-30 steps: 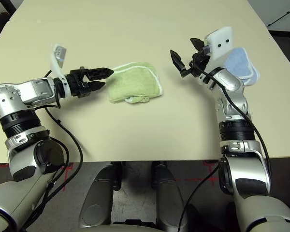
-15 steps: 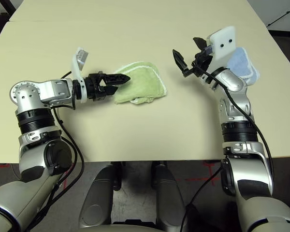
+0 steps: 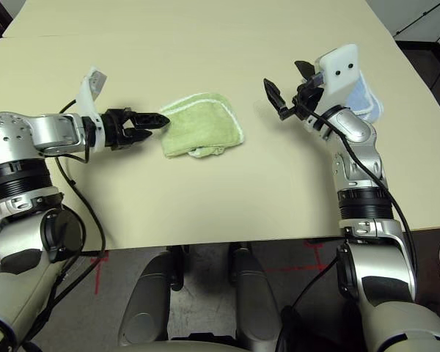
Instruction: Fold the towel and set it aside.
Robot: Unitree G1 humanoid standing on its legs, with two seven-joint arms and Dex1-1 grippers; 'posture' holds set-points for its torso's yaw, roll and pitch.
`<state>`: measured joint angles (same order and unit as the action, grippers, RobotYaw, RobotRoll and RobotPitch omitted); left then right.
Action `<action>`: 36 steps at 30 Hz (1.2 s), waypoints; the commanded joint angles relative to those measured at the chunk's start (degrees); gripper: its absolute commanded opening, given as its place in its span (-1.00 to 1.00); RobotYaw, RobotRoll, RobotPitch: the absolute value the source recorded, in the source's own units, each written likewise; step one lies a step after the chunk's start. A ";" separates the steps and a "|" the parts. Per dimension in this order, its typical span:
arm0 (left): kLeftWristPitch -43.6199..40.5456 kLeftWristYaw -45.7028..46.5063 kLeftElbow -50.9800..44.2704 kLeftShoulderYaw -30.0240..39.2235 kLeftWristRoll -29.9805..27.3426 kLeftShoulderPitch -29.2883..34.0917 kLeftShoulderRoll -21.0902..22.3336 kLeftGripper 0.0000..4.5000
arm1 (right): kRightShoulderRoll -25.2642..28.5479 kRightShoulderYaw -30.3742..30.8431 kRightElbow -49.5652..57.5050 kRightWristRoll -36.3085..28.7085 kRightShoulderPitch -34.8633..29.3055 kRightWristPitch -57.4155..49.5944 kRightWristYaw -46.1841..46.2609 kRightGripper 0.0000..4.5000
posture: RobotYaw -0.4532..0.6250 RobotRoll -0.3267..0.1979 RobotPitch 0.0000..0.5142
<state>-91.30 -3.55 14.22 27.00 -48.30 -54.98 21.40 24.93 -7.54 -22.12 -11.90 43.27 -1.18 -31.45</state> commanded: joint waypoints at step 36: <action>8.44 -6.39 4.98 -5.33 8.52 -2.60 -11.62 0.99 | 1.60 -0.70 5.94 -0.98 -3.38 -3.83 -0.46 0.99 | -0.27 0.25 0.13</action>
<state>-82.52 -9.73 18.55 22.63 -40.60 -58.14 10.21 26.28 -7.75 -17.65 -12.38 41.01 -4.65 -31.69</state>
